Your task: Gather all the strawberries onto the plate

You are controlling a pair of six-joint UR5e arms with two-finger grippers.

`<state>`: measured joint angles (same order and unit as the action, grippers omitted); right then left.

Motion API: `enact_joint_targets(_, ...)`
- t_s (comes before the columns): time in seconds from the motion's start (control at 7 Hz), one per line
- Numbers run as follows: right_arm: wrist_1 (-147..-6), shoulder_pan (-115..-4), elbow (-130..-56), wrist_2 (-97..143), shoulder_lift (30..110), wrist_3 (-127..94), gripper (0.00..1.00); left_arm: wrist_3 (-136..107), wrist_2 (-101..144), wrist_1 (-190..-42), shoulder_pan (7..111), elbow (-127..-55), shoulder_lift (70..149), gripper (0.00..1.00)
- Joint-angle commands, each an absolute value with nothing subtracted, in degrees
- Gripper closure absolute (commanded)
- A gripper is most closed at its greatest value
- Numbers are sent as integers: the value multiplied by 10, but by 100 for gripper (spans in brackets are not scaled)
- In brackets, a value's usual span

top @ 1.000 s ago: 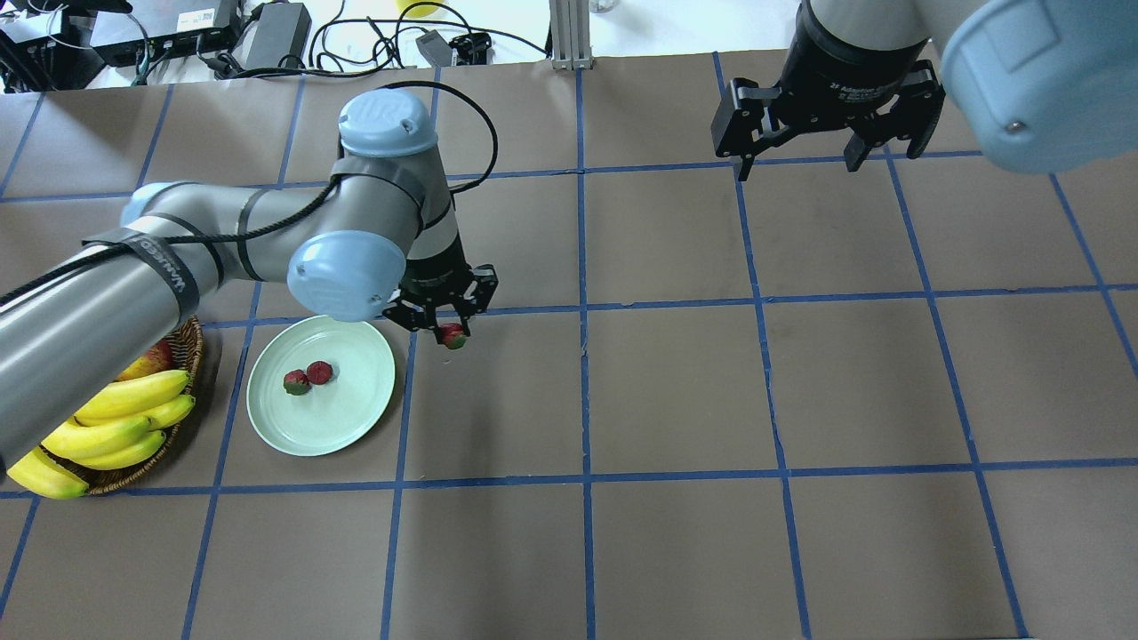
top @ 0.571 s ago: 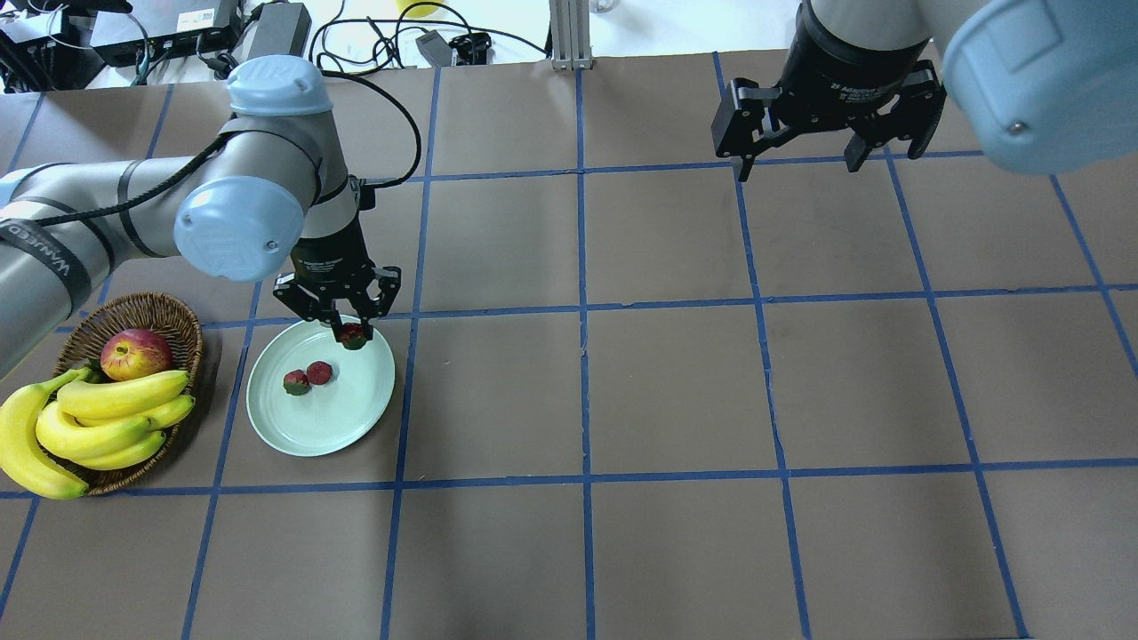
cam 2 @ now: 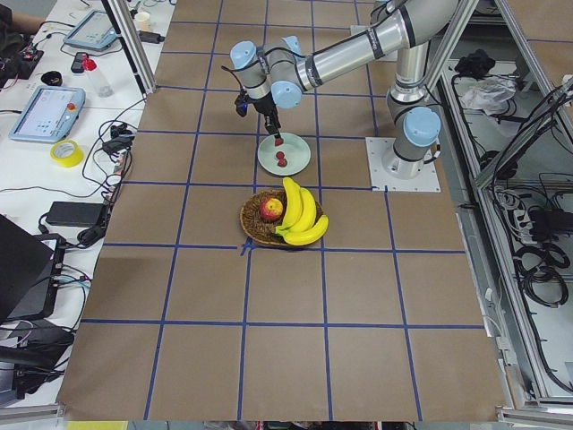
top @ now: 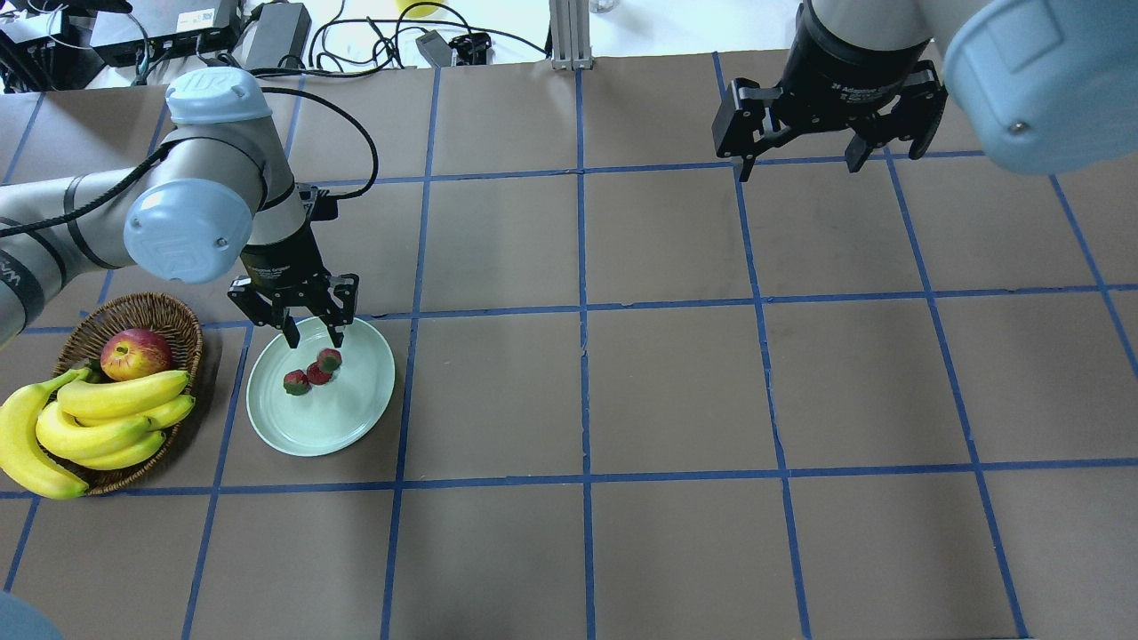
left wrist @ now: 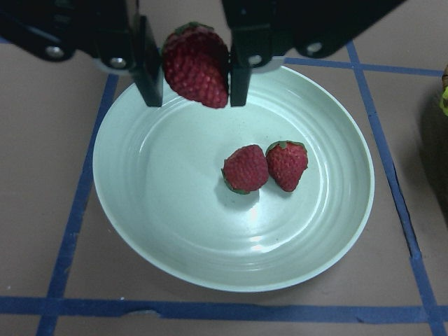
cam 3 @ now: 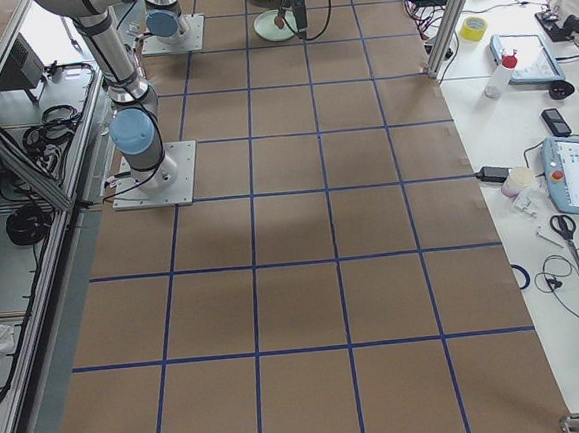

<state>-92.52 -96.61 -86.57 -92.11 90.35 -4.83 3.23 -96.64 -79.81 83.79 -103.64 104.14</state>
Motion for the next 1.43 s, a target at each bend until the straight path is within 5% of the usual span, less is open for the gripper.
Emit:
enact_joint_targets(0.0, -925, -966, -866, -921, 904, -48, 0, 35, -960, -801, 838, -1025, 1029, 0)
enact_joint_targets(1.29, -928, -965, -866, -921, 904, -48, 0, 37, -879, -920, 852, -907, 865, 0)
